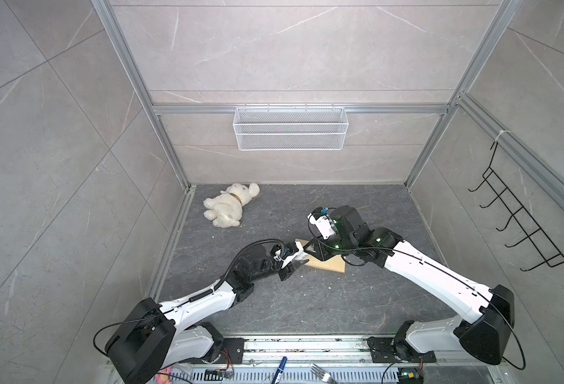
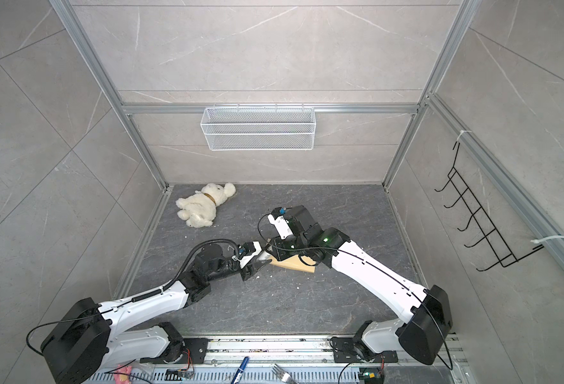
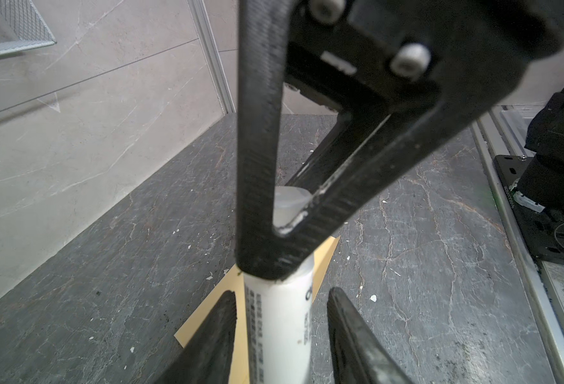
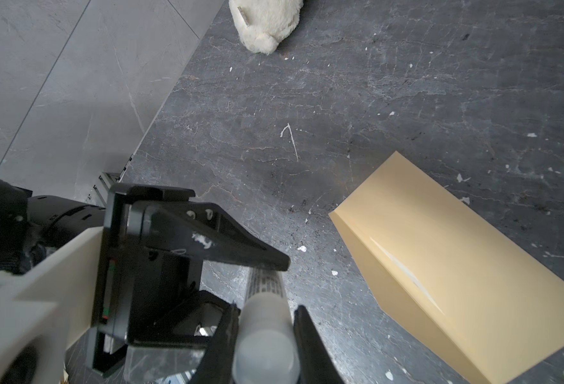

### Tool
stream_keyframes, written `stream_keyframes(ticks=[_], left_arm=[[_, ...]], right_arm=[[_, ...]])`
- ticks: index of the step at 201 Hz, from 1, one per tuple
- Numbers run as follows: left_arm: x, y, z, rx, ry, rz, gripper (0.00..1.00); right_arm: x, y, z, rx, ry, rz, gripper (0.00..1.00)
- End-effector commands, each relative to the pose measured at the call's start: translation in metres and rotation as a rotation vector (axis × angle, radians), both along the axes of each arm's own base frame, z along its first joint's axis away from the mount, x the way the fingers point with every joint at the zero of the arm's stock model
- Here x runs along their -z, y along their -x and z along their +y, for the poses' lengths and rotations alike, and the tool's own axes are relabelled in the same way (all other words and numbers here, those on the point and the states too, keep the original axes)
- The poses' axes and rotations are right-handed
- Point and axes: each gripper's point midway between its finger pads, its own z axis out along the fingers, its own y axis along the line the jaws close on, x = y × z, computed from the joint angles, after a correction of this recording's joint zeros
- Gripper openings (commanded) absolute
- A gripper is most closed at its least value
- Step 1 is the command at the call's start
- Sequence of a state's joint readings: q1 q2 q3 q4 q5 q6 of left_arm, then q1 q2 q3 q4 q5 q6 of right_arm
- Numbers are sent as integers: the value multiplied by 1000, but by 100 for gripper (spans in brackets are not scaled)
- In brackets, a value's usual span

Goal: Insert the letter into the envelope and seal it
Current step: 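Grasp the glue stick cap with the right gripper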

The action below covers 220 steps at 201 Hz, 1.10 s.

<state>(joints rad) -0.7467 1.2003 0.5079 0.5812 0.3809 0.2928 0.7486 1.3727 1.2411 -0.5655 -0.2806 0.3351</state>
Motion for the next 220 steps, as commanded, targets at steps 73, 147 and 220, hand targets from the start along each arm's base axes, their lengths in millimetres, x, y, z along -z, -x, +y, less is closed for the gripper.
stream_keyframes(ticks=[73, 147, 220], left_arm=[[-17, -2, -12, 44, 32, -21, 7], [3, 11, -12, 107, -22, 26, 0], [19, 22, -12, 159, -70, 76, 0]], right_arm=[[-5, -1, 8, -36, -18, -18, 1], [-26, -3, -6, -34, 28, -121, 0], [-58, 3, -24, -39, 43, -240, 0]])
